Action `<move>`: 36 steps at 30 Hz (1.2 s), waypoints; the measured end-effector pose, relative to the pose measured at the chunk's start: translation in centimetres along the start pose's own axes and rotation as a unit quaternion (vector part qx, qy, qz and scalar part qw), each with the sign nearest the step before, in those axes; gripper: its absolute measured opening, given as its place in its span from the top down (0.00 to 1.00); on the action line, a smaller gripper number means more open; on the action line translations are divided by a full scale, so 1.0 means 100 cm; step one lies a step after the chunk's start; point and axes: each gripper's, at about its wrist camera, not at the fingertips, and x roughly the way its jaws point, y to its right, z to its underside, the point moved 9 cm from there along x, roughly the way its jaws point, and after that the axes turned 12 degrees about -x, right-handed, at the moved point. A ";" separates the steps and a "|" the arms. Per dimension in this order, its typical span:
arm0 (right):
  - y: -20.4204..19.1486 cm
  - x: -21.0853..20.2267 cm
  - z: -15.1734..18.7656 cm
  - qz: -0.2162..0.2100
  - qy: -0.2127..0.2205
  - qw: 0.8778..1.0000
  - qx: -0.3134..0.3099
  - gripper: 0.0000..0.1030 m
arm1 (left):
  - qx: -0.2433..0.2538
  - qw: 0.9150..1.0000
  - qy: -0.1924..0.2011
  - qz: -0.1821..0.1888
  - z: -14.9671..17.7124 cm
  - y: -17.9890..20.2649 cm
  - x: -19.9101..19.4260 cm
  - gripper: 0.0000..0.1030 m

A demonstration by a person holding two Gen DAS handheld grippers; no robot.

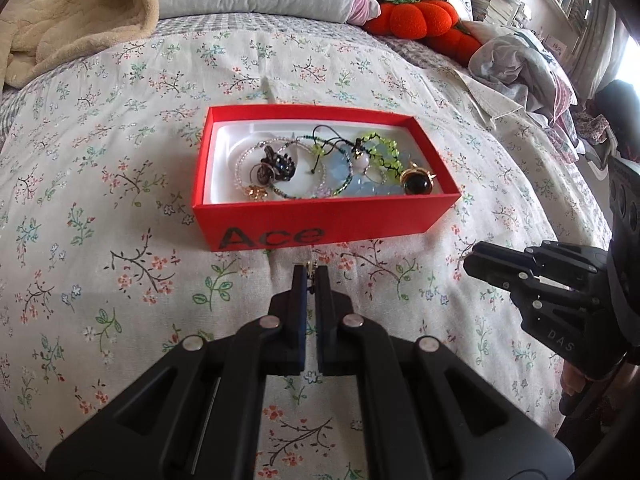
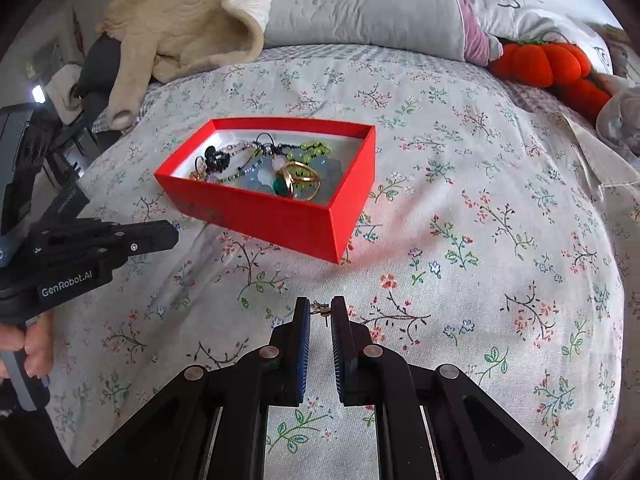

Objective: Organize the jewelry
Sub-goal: 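Carry both gold earrings with both tools into the red box, then open both tools to release the earrings inside the box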

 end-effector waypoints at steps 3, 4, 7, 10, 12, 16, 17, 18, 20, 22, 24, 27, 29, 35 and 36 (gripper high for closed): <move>0.000 -0.010 -0.015 -0.002 0.018 1.000 0.006 0.90 | -0.002 1.000 0.015 0.010 -0.009 0.007 -0.011 0.96; 0.000 -0.013 -0.019 -0.002 0.023 1.000 0.009 0.90 | -0.002 1.000 0.019 0.013 -0.013 0.009 -0.014 0.96; 0.002 -0.018 -0.032 0.002 0.038 0.999 0.017 0.90 | -0.004 0.999 0.033 0.015 -0.023 0.012 -0.019 0.96; 0.004 -0.019 -0.041 0.004 0.044 0.999 0.027 0.90 | -0.014 0.999 0.041 0.016 -0.031 0.010 -0.018 0.96; 0.005 -0.018 -0.045 0.004 0.046 0.998 0.031 0.90 | -0.017 0.999 0.045 0.017 -0.035 0.009 -0.015 0.96; 0.006 -0.015 -0.050 0.003 0.049 0.998 0.034 0.90 | -0.016 0.999 0.045 0.015 -0.041 0.009 -0.003 0.96; 0.007 -0.014 -0.051 0.004 0.048 0.998 0.034 0.90 | -0.014 0.999 0.046 0.012 -0.042 0.009 0.000 0.96; 0.007 -0.013 -0.052 0.005 0.047 0.998 0.033 0.90 | -0.011 0.999 0.047 0.010 -0.044 0.008 0.003 0.96; 0.008 -0.010 -0.052 0.006 0.045 0.998 0.034 0.90 | -0.008 0.999 0.051 0.003 -0.046 0.007 0.007 0.95; 0.010 -0.008 -0.052 0.006 0.043 0.998 0.037 0.90 | -0.013 0.999 0.053 -0.006 -0.048 0.004 0.010 0.95; 0.011 -0.007 -0.053 0.006 0.043 0.998 0.038 0.90 | -0.016 0.999 0.049 -0.008 -0.048 0.003 0.011 0.88; 0.012 -0.004 -0.057 0.006 0.044 0.998 0.040 0.90 | -0.012 0.999 0.052 -0.013 -0.047 0.003 0.007 0.80; 0.011 -0.002 -0.062 0.004 0.045 0.998 0.040 0.90 | -0.008 0.998 0.054 -0.016 -0.047 0.002 0.003 0.79; 0.006 0.013 -0.079 -0.002 0.050 0.998 0.043 0.90 | -0.013 0.998 0.060 -0.027 -0.047 -0.008 -0.005 0.71; 0.005 0.015 -0.081 -0.005 0.051 0.998 0.043 0.90 | -0.016 0.998 0.059 -0.030 -0.047 -0.011 -0.005 0.71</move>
